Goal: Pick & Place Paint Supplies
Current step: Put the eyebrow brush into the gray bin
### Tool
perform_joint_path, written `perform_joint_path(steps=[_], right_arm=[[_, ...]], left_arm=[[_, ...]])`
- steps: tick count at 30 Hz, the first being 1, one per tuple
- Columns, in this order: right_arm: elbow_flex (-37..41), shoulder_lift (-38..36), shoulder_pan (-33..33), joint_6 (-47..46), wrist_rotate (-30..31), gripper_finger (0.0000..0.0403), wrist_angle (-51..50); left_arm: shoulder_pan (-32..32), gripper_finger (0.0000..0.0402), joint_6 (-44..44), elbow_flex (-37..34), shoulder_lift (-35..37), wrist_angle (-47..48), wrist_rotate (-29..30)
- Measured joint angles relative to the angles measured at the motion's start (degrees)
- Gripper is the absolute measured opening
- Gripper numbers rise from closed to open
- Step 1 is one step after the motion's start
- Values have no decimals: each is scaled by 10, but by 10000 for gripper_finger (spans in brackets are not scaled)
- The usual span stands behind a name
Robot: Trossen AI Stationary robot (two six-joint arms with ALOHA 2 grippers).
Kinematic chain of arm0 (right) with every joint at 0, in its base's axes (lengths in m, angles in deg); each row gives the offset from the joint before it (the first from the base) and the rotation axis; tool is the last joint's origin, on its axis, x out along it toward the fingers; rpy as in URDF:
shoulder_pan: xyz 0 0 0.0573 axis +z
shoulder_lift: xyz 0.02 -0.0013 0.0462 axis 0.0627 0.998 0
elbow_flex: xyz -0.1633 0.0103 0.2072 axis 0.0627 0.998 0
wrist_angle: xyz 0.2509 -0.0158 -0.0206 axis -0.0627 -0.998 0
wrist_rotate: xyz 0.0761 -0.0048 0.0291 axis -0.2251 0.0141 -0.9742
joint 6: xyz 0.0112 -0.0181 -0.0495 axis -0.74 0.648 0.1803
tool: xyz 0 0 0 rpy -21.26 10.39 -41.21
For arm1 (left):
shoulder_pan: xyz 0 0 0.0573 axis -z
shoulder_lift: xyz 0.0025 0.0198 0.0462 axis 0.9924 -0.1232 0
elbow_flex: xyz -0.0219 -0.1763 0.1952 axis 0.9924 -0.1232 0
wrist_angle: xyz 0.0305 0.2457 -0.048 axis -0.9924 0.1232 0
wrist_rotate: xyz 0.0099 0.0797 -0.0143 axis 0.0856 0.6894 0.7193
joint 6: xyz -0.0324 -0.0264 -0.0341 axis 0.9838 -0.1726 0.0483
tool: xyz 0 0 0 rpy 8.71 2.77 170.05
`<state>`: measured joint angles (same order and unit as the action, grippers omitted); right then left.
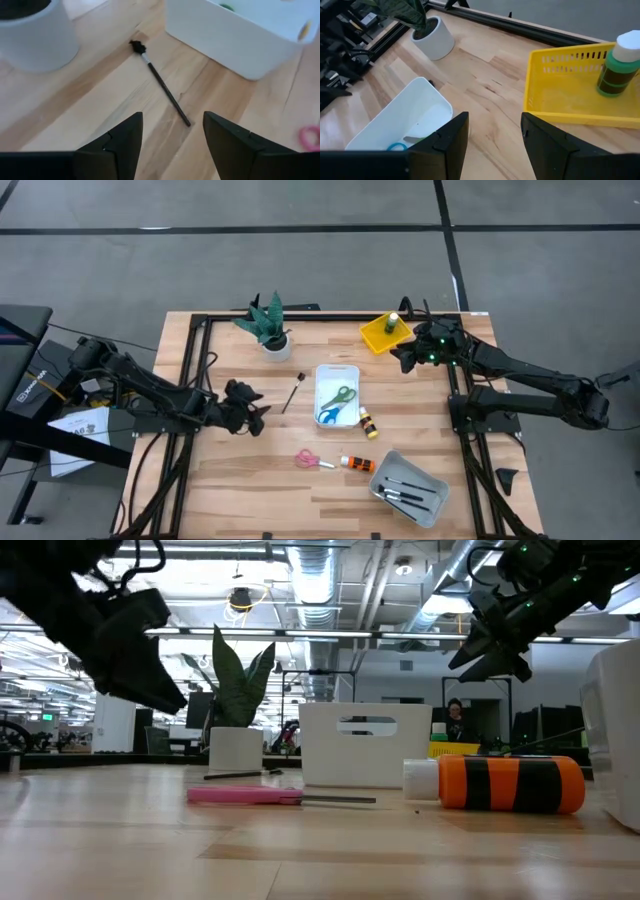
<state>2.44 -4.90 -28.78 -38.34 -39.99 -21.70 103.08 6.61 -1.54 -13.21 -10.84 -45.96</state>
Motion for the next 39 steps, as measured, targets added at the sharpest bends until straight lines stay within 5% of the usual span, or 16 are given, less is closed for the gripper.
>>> perform_joint_path(steps=[7, 13, 20, 28, 39], right_arm=[[0, 0, 0, -1, 0, 177, 0], [0, 0, 0, -1, 0, 177, 0], [0, 0, 0, -1, 1, 177, 0], [0, 0, 0, 1, 3, 177, 2], [0, 0, 0, -1, 1, 177, 2]], left_arm=[[0, 198, -89, -67, 0, -125, -9], [0, 197, -111, -88, 0, -140, -82], [0, 180, -140, -88, -11, -180, -88], [-7, 168, -117, -77, -149, -305, -59], [-22, 158, -95, 14, -318, -311, 2]])
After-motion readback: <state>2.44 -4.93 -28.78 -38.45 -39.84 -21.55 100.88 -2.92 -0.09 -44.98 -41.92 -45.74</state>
